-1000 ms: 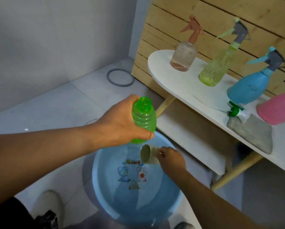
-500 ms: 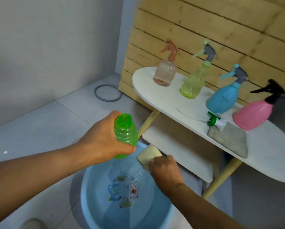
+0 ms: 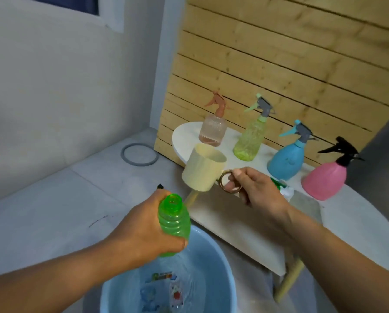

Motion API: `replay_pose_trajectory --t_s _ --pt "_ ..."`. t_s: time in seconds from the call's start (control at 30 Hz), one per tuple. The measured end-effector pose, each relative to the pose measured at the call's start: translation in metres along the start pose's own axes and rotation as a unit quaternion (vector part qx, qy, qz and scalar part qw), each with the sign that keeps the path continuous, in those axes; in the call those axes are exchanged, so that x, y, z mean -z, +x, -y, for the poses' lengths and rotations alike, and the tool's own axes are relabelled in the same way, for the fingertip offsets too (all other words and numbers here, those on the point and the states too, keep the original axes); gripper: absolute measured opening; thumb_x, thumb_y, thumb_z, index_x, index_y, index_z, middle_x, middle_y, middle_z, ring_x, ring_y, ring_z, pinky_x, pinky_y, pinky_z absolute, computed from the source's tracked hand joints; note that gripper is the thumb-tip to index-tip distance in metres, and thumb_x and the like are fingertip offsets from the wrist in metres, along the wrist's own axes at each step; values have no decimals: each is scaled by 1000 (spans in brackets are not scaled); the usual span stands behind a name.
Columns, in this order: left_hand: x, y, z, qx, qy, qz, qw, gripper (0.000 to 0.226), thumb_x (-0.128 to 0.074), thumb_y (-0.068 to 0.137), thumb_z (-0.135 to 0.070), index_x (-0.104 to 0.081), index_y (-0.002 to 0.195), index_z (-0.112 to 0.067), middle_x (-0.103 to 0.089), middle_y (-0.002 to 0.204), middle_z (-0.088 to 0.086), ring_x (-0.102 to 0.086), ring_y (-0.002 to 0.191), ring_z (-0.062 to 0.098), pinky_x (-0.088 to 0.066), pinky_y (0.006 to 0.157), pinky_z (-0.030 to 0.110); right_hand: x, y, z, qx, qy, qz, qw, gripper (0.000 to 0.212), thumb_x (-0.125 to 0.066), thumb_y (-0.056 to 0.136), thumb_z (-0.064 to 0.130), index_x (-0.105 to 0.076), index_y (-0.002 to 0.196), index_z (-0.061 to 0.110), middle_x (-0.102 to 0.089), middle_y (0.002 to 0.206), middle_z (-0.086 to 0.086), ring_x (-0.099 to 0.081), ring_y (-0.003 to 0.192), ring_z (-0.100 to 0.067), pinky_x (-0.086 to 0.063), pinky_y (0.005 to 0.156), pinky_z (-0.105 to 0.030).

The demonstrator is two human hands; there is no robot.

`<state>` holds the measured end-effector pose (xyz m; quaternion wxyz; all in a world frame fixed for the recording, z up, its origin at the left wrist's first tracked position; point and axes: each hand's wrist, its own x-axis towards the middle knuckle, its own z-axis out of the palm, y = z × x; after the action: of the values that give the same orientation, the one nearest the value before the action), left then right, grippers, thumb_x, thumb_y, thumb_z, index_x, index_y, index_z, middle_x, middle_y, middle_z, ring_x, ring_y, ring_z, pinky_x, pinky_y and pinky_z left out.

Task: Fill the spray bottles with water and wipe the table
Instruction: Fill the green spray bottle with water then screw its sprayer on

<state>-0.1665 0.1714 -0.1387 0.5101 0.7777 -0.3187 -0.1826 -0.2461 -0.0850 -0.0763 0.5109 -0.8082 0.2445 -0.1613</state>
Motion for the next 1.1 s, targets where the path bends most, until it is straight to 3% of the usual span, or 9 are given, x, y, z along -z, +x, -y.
replay_pose_trajectory --t_s 0.13,0.3,0.6,1.1 --pt "-1 0 -2 2 1 -2 1000 70 -89 46 -42 -52 106 -49 -68 97 -21 -67 82 0 -53 59 15 -8 45 25 16 16 -49 999 26 -51 106 30 -63 90 14 -74 82 -5 -42 51 -10 -36 46 -20" --pt "2 4 -2 10 1 -9 1000 71 -87 45 -44 -51 106 -49 -68 97 -20 -67 81 2 -56 59 18 -21 87 17 -30 -17 -71 997 29 -52 104 37 -62 88 15 -72 83 -4 -45 57 -16 -38 56 -29" --pt "11 9 1 12 8 -16 1000 72 -87 45 -47 -47 105 -55 -63 101 -31 -64 86 -6 -53 60 12 -32 100 -8 -47 -48 -75 995 28 -51 104 38 -64 89 19 -71 77 3 -50 61 -13 -41 56 -28" --pt "15 11 1 7 32 -22 999 72 -90 49 -47 -48 108 -49 -61 98 -35 -61 88 -10 -52 62 10 -27 102 -7 -58 -56 -56 995 22 -54 104 31 -67 91 18 -71 85 -6 -55 62 -20 -44 55 -33"
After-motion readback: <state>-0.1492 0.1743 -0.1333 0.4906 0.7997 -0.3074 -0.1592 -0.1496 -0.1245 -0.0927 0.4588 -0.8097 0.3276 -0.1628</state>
